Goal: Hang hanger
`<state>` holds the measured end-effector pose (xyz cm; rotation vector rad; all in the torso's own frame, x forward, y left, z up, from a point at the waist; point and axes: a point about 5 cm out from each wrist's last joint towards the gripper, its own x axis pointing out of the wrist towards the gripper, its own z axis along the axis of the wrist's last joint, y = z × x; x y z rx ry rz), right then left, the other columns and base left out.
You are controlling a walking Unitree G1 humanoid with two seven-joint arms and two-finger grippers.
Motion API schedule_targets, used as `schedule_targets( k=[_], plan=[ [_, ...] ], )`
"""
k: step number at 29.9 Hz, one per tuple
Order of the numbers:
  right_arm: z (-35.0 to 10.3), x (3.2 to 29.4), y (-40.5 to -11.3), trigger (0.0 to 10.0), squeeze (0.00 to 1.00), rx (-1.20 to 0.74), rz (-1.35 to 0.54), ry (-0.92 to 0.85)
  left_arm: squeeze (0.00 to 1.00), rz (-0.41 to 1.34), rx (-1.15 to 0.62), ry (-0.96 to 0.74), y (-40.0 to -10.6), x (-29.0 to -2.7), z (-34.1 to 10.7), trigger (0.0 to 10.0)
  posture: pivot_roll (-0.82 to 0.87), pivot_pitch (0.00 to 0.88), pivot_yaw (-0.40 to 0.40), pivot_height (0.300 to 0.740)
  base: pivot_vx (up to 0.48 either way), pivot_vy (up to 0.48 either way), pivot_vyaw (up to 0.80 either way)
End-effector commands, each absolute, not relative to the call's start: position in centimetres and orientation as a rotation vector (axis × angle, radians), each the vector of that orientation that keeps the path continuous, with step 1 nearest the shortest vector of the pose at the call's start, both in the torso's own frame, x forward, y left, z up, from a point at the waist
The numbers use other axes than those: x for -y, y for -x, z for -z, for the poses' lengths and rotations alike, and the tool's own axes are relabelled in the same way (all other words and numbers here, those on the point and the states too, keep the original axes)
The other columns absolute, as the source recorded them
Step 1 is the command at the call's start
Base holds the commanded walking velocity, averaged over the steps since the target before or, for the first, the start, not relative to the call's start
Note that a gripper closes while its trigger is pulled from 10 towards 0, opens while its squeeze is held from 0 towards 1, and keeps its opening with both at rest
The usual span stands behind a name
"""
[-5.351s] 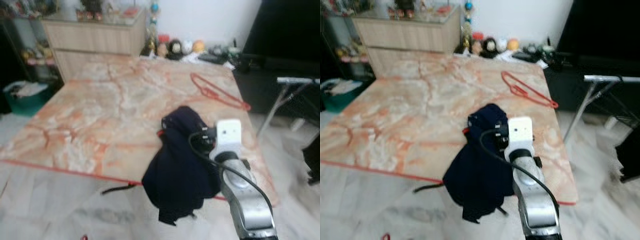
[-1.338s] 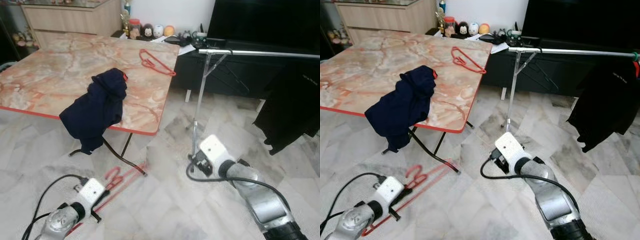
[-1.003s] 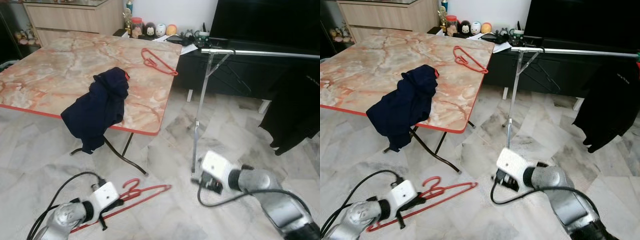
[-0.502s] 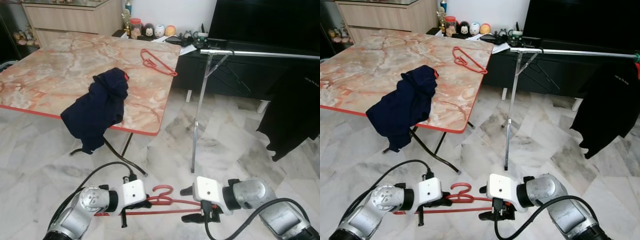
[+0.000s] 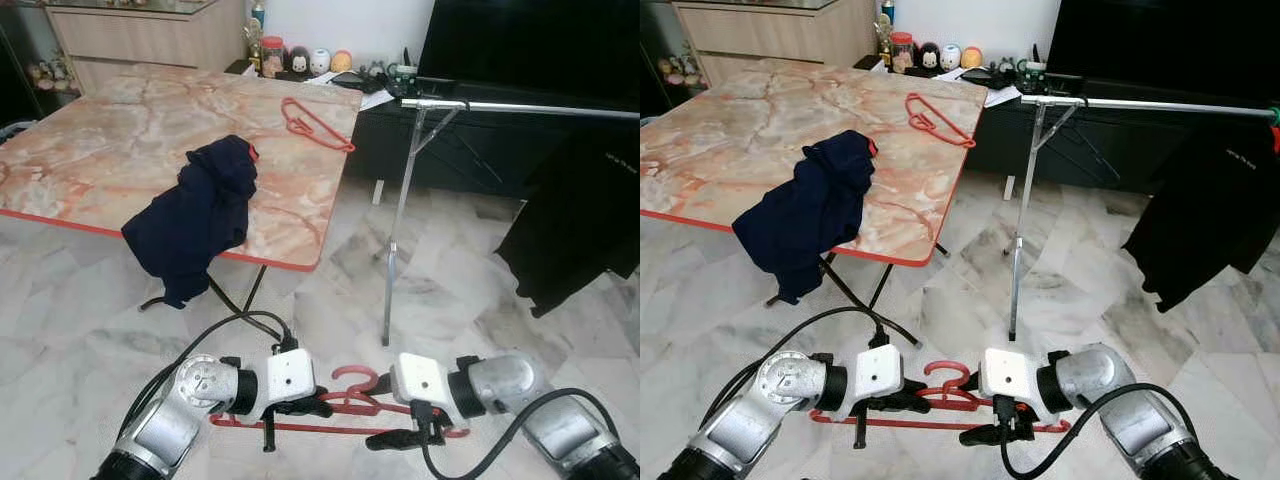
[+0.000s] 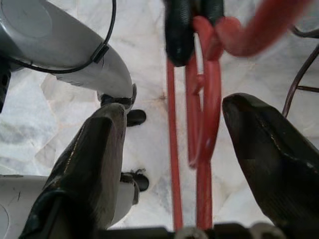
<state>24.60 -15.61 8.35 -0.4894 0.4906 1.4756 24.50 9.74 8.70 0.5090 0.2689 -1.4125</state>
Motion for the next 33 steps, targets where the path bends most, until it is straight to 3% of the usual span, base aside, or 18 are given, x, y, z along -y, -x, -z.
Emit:
schedule_targets(
  k=[1,9,10,11,12,13,33],
  plan=[
    [-8.4,16.4,-24.7,10.0,0.0,-0.493,-1.463,0.475,0.0,1.433,-0.243,-0.505,-24.6,-9.4,-9.6,10.0,-0.01,0.0,-0.065,0.74,0.0,0.0,0.0],
    [-8.1,16.6,-24.7,10.0,0.0,-0.496,-1.475,0.468,0.0,1.457,-0.248,-0.483,-24.6,-9.2,-10.2,10.0,-0.01,0.0,-0.06,0.74,0.0,0.0,0.0],
    [-8.0,16.6,-24.7,8.6,0.0,-0.497,-1.48,0.467,0.0,1.458,-0.247,-0.481,-24.6,-9.2,-10.3,10.0,0.0,0.0,-0.06,0.74,0.0,0.0,0.0],
    [-8.0,16.6,-24.7,8.6,0.0,-0.497,-1.48,0.467,0.0,1.458,-0.247,-0.481,-24.6,-9.2,-10.3,10.0,0.0,0.0,-0.06,0.74,0.0,0.0,0.0],
    [-8.0,16.6,-24.7,2.3,0.0,-0.496,-1.482,0.466,0.0,1.458,-0.246,-0.481,-24.6,-9.2,-10.4,10.0,0.0,0.0,-0.06,0.74,0.0,0.0,0.0],
    [-8.0,16.6,-24.7,0.0,0.0,-0.494,-1.484,0.463,0.0,1.458,-0.245,-0.481,-24.6,-9.2,-10.4,10.0,0.0,0.0,-0.06,0.74,0.0,0.0,0.0],
    [-7.8,16.3,-25.2,0.0,0.0,-0.472,-1.461,0.464,0.0,1.463,-0.229,-0.46,-24.7,-8.9,-11.1,10.0,0.0,0.0,-0.06,0.74,0.0,0.0,0.0]
  ],
)
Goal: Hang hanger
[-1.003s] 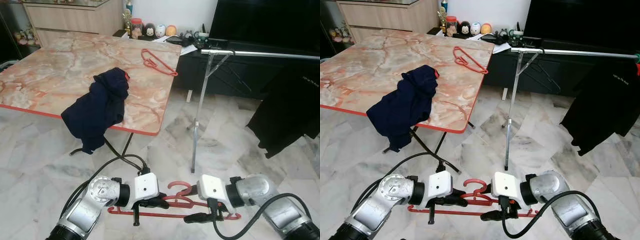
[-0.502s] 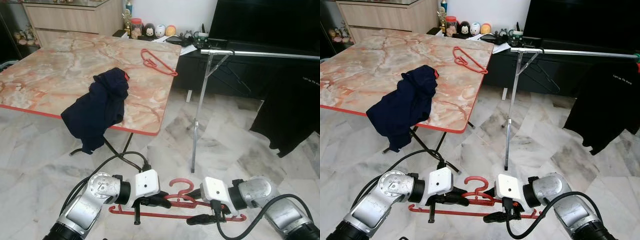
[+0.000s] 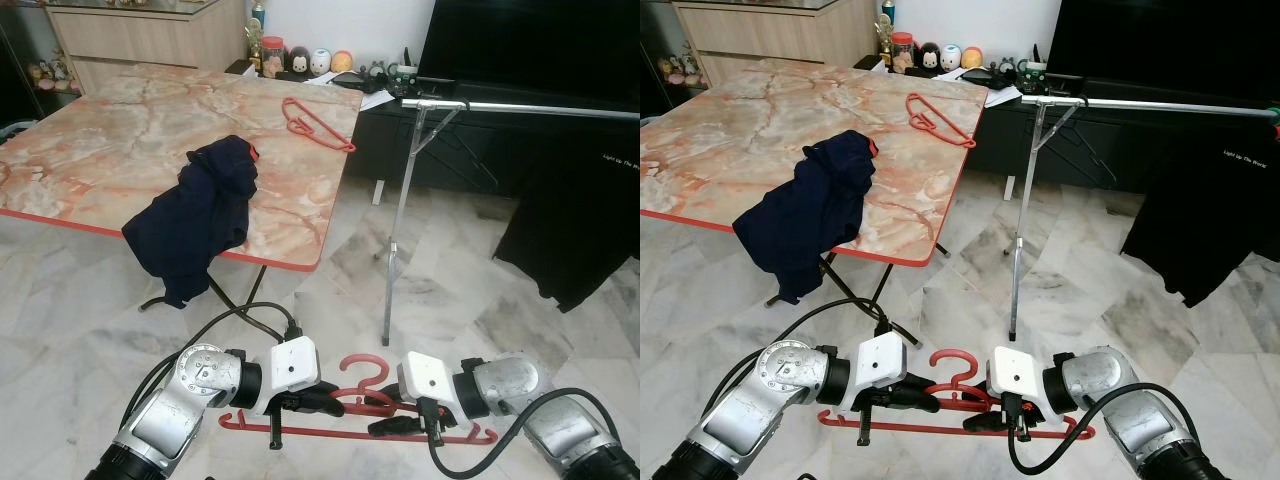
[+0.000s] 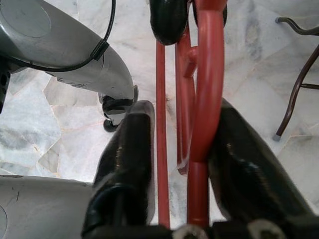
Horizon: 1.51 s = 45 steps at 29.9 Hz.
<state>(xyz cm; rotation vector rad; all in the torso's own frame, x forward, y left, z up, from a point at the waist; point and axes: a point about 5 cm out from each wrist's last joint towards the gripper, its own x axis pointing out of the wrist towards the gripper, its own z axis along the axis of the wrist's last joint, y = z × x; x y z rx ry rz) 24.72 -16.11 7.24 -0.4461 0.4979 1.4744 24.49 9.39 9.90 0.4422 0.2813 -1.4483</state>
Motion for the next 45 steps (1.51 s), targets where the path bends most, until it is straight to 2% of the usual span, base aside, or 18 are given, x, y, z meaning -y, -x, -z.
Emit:
schedule_targets(
  k=[1,21,22,23,24,39,45],
  plan=[
    [-7.8,16.3,-25.2,0.0,0.0,-0.473,-1.461,0.465,0.0,1.463,-0.229,-0.46,-24.7,-8.9,-11.1,10.0,0.0,0.0,-0.059,0.74,0.0,0.0,0.0],
    [-7.7,15.4,-25.0,0.0,0.0,-0.461,-1.485,0.46,0.0,1.451,-0.207,-0.482,-25.0,-8.8,-11.3,10.0,0.0,0.0,-0.058,0.74,0.0,0.0,0.0],
    [-7.6,15.4,-25.0,0.0,0.0,-0.461,-1.486,0.461,0.31,1.454,-0.206,-0.481,-25.0,-8.8,-11.3,10.0,0.0,0.0,-0.057,0.74,0.0,0.0,0.0],
    [-7.6,15.4,-25.0,0.0,0.0,-0.461,-1.486,0.461,0.31,1.453,-0.206,-0.481,-25.0,-8.8,-11.3,10.0,0.0,0.0,-0.057,0.74,0.0,0.0,0.0],
    [-7.6,15.4,-25.1,0.0,0.0,-0.461,-1.484,0.461,1.0,1.454,-0.203,-0.484,-25.0,-8.9,-11.4,10.0,0.0,0.0,-0.058,0.74,0.0,0.0,0.0],
    [-6.7,17.0,-24.5,0.0,0.0,-0.531,-1.444,0.433,1.0,1.456,-0.229,-0.422,-24.9,-10.1,-11.9,10.0,-0.01,0.0,-0.056,0.74,0.0,0.0,0.0],
    [-5.1,18.9,-24.3,0.0,0.0,-0.605,-1.348,0.372,1.0,1.494,-0.305,-0.385,-23.9,-11.6,-11.6,10.0,-0.01,0.0,-0.055,0.74,0.0,0.0,0.0]
  ],
)
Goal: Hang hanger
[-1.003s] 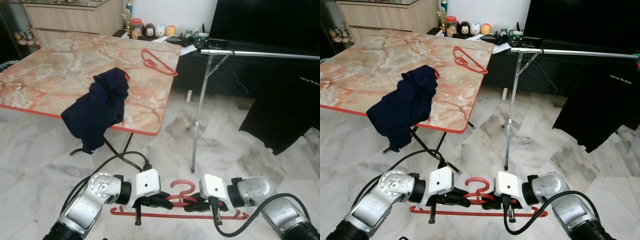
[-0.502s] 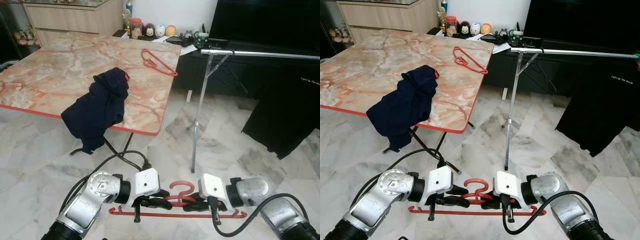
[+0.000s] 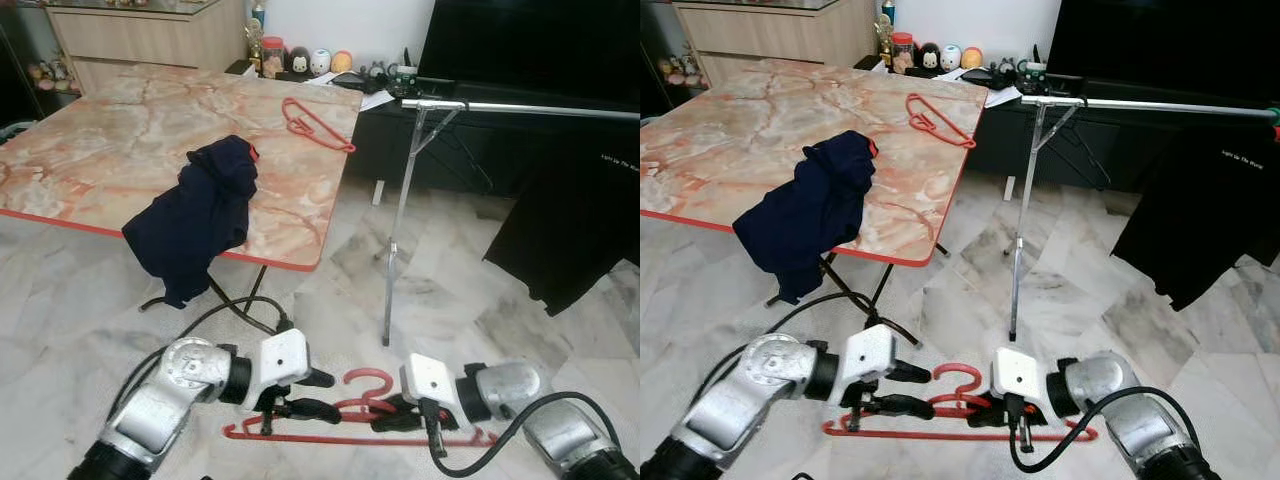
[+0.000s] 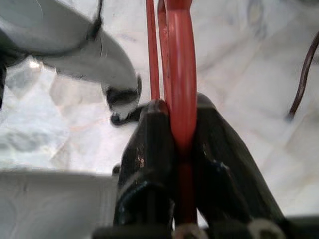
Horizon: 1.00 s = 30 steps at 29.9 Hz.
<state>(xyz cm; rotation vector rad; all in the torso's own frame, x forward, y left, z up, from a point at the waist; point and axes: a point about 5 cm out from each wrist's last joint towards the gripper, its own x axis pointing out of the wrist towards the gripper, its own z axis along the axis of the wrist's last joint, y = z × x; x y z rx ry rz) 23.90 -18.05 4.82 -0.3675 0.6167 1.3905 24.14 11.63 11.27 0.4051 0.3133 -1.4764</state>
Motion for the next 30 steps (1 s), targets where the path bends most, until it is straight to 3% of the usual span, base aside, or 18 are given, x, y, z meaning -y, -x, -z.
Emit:
schedule_targets(
  k=[1,5,7,10,11,12,18,20,28,29,30],
  plan=[
    [-4.7,19.5,-24.4,0.0,0.0,-0.619,-1.301,0.337,1.0,1.5,-0.329,-0.378,-23.5,-12.0,-11.5,10.0,-0.01,0.0,-0.055,0.74,0.0,0.0,0.0],
    [-3.8,20.7,-24.5,0.0,0.0,-0.648,-1.205,0.309,1.0,1.484,-0.359,-0.376,-23.2,-12.9,-11.2,10.0,0.0,0.0,-0.055,0.74,0.0,0.0,0.0],
    [-2.0,22.7,-25.1,0.0,0.0,-0.69,-0.944,0.276,1.0,1.365,-0.385,-0.37,-23.5,-14.8,-10.7,10.0,0.0,0.0,-0.053,0.74,0.0,0.0,0.0],
    [-1.0,23.8,-25.2,0.0,0.0,-0.717,-0.781,0.284,1.0,1.267,-0.38,-0.373,-24.0,-15.8,-10.4,10.0,0.0,0.0,-0.053,0.74,0.0,0.0,0.0],
    [-0.3,24.4,-25.1,0.0,0.0,-0.742,-0.677,0.269,0.8,1.174,-0.387,-0.363,-24.5,-16.9,-9.8,10.0,0.0,0.0,-0.053,0.74,0.0,0.0,0.0],
    [0.8,25.4,-24.7,0.0,0.0,-0.78,-0.496,0.223,0.0,1.0,-0.429,-0.335,-25.1,-18.9,-8.6,10.0,0.0,0.0,-0.051,0.74,0.0,0.0,0.0],
    [2.4,26.2,-24.1,0.0,0.0,-0.781,-0.096,0.033,0.0,0.664,-0.618,-0.252,-23.5,-23.7,-4.1,10.0,0.02,0.0,-0.045,0.74,0.0,0.0,0.0],
    [2.0,26.4,-24.9,0.0,0.0,-0.699,0.074,-0.039,0.0,0.465,-0.771,-0.224,-21.6,-25.4,0.0,10.0,0.04,0.0,-0.044,0.74,0.0,0.0,0.0],
    [0.9,25.6,-26.3,0.0,0.0,-0.542,0.134,-0.087,0.0,0.121,-0.985,-0.203,-17.4,-25.1,6.5,10.0,0.0,0.0,-0.029,0.74,0.0,0.0,0.0],
    [0.7,25.2,-26.5,3.2,0.0,-0.518,0.108,-0.098,0.0,0.082,-1.012,-0.196,-16.8,-25.0,7.0,10.0,0.0,0.0,-0.03,0.74,0.0,0.0,0.0],
    [0.5,24.9,-26.6,10.0,0.0,-0.489,0.087,-0.098,0.0,0.046,-1.035,-0.18,-16.2,-24.9,7.5,10.0,0.0,0.0,-0.032,0.74,0.0,0.0,0.0]
  ],
)
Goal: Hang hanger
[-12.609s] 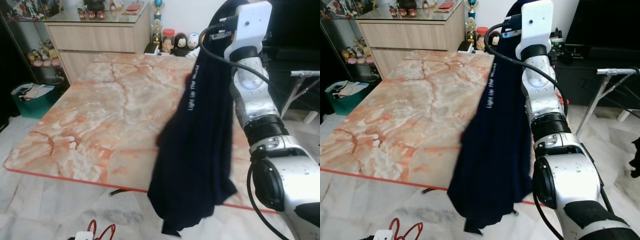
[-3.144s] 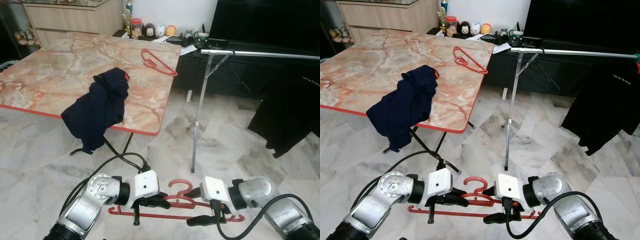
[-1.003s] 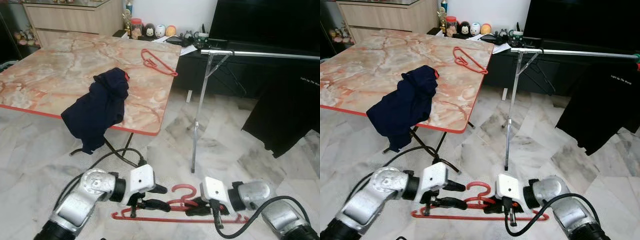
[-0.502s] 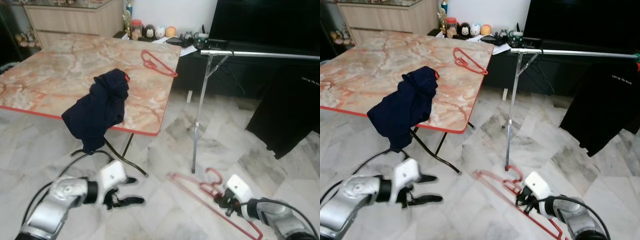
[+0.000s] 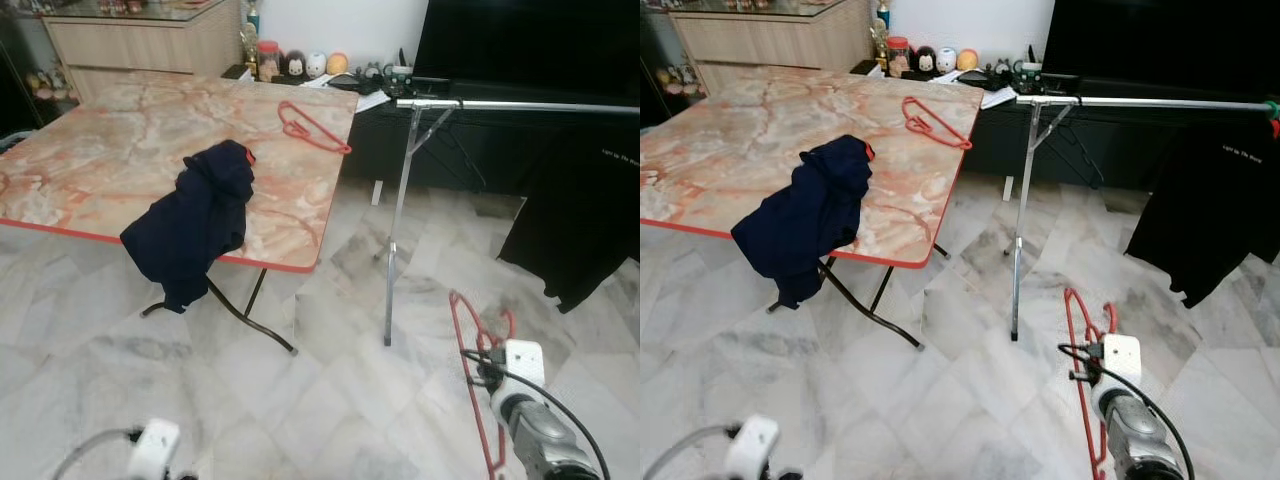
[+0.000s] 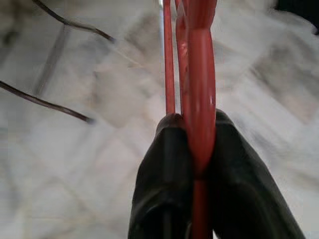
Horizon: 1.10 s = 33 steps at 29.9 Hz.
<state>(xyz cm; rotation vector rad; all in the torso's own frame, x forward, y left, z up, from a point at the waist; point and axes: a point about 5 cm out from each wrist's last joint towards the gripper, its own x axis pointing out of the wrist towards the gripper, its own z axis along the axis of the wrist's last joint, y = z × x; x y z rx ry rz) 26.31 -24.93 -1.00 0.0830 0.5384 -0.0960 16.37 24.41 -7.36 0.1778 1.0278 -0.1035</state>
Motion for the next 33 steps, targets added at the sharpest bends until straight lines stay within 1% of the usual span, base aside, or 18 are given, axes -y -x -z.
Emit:
schedule_targets(
  k=[1,6,10,13,16,26,33],
  plan=[
    [0.3,24.5,-26.7,10.0,0.0,-0.459,0.081,-0.101,0.0,0.001,-1.05,-0.147,-15.6,-24.7,7.9,10.0,0.0,0.0,-0.033,0.74,0.0,0.0,0.0],
    [0.2,24.1,-26.8,10.0,0.0,-0.428,0.103,-0.108,0.0,-0.019,-1.089,-0.158,-14.8,-24.0,8.7,10.0,-0.01,0.0,-0.028,0.74,0.0,0.0,0.0],
    [-0.2,23.5,-27.2,10.0,0.0,-0.387,0.093,-0.091,0.0,-0.024,-1.09,-0.18,-14.7,-23.5,9.0,10.0,-0.03,0.0,-0.025,0.74,0.0,-0.067,0.0],
    [-0.6,22.6,-27.5,10.0,0.0,-0.345,0.058,-0.127,0.0,-0.015,-1.086,-0.182,-14.9,-23.1,9.1,10.0,-0.03,0.0,-0.027,0.74,0.0,-0.348,0.0],
    [-0.4,22.2,-27.3,10.0,0.0,-0.346,0.034,-0.102,0.0,-0.011,-1.088,-0.181,-14.8,-22.9,9.1,10.0,-0.02,0.0,-0.036,0.74,0.0,-0.368,0.0],
    [-0.8,21.9,-27.4,10.0,0.0,-0.309,0.047,-0.123,0.0,-0.007,-1.107,-0.186,-14.1,-23.0,9.4,10.0,-0.03,0.0,-0.026,0.74,0.0,-0.409,0.0],
    [-1.4,22.0,-27.8,10.0,0.0,-0.283,0.071,-0.132,0.0,0.025,-1.112,-0.185,-13.9,-22.6,9.6,10.0,-0.03,0.0,-0.022,0.74,0.0,-0.453,0.0]
  ],
)
